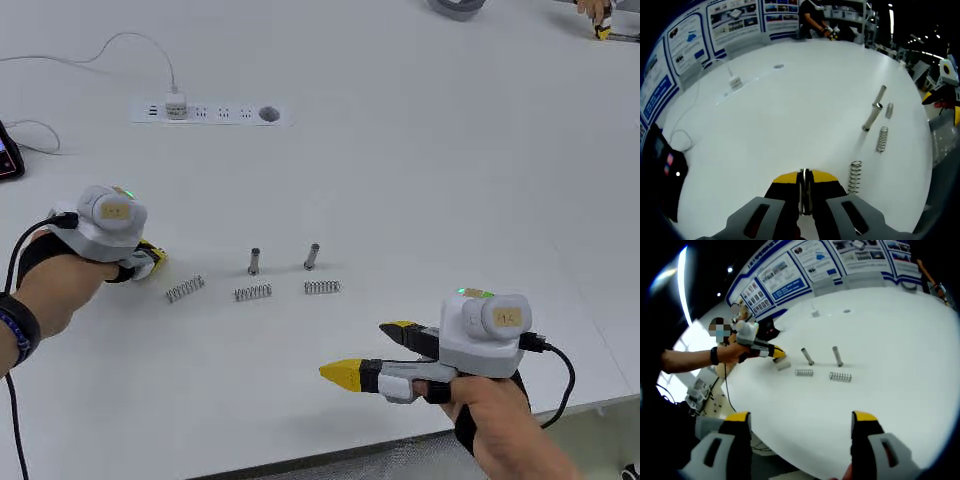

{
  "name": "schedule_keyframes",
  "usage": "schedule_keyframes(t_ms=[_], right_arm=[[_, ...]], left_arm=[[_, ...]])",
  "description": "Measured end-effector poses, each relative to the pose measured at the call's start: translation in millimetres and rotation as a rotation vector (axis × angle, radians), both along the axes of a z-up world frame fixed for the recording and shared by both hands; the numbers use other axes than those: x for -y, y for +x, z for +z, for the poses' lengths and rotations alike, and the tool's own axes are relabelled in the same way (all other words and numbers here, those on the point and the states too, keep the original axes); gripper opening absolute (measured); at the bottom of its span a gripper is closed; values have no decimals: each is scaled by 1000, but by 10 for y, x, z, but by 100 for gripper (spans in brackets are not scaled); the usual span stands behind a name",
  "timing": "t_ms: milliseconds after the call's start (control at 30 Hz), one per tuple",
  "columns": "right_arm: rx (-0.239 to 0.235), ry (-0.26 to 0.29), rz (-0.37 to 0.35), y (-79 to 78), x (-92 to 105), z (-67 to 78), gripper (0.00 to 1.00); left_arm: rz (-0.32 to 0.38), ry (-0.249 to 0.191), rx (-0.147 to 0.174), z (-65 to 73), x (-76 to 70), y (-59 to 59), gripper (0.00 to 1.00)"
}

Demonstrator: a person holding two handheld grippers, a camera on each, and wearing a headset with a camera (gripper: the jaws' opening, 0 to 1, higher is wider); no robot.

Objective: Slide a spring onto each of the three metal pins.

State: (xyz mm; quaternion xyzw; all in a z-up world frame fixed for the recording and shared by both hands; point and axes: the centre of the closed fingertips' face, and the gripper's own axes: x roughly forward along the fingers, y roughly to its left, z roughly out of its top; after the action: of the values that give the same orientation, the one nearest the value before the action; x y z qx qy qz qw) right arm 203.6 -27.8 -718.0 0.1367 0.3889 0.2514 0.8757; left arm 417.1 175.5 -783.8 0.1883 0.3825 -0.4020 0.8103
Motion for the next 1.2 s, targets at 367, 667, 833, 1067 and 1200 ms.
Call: schedule_keyframes(t_ms=[367,667,833,1067,1200], right_arm=[[4,3,9,-7,-35,-5,84],[10,3,8,2,-29,17,84],[11,3,9,-7,-29,10,84],[13,5,14,-18,-53,14,84],[14,6,14,-19,-57,16,84]], left_arm=[[50,-35,13,159,-89,-50,7],[67,-45,23,227,-135,-97,7],[78,-53,28,274,-185,-139,7],[93,-57,34,315,-241,-177,7],[102,-61,39,356,-269,-206,7]])
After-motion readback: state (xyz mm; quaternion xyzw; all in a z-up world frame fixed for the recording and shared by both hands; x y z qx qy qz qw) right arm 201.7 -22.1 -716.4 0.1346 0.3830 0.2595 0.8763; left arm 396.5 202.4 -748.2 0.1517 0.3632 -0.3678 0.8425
